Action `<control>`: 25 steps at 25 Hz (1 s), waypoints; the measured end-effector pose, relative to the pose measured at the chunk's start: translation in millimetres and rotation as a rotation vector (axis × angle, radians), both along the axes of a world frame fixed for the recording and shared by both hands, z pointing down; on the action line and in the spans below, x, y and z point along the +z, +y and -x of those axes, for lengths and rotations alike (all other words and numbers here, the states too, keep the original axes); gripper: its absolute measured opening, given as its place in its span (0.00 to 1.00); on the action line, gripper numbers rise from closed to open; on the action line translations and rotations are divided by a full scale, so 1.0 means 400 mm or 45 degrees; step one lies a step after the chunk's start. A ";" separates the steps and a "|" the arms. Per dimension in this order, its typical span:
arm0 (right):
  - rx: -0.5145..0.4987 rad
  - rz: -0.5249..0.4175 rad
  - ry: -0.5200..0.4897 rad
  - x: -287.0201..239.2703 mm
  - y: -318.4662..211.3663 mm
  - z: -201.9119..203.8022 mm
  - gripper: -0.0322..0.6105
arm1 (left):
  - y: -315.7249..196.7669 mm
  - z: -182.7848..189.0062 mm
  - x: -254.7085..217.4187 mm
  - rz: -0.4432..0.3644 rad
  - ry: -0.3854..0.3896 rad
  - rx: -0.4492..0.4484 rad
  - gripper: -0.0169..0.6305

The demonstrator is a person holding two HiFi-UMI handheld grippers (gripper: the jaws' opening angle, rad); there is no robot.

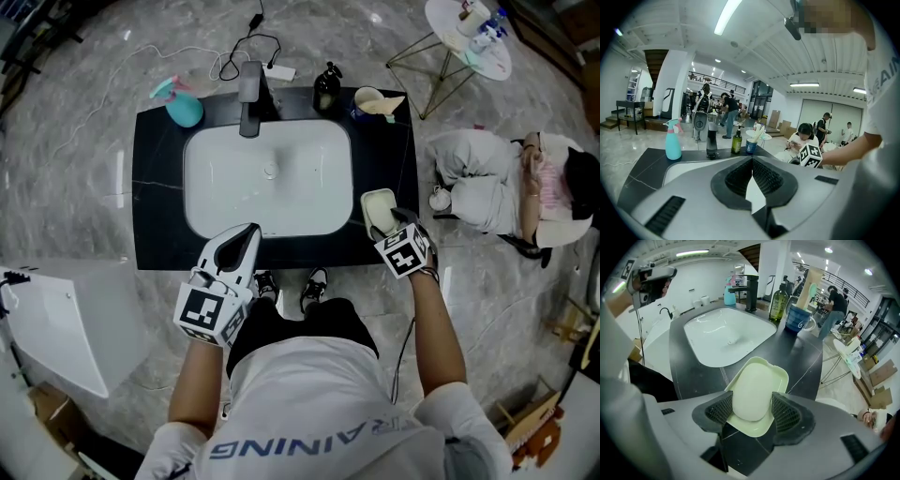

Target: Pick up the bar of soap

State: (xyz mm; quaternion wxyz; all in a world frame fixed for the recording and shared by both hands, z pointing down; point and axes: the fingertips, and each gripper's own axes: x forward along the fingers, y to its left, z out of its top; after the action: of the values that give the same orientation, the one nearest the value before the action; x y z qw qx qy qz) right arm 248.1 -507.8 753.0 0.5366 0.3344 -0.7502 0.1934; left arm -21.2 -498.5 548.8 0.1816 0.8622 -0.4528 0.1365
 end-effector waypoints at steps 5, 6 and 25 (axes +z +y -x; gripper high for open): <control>0.122 0.053 -0.059 0.011 -0.005 -0.005 0.43 | 0.002 -0.015 0.016 0.025 0.018 0.008 0.04; 0.132 0.078 -0.043 0.012 -0.004 -0.006 0.43 | 0.003 -0.019 0.019 0.029 0.021 0.011 0.04; 0.315 -0.296 -0.384 -0.169 -0.032 0.042 0.44 | 0.011 -0.013 -0.006 0.013 0.022 0.040 0.04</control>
State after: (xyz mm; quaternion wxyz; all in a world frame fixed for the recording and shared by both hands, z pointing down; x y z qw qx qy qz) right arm 231.4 -520.7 685.2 0.3485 0.4508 -0.7925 0.2175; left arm -16.1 -494.2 546.5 0.1876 0.8694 -0.4371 0.1341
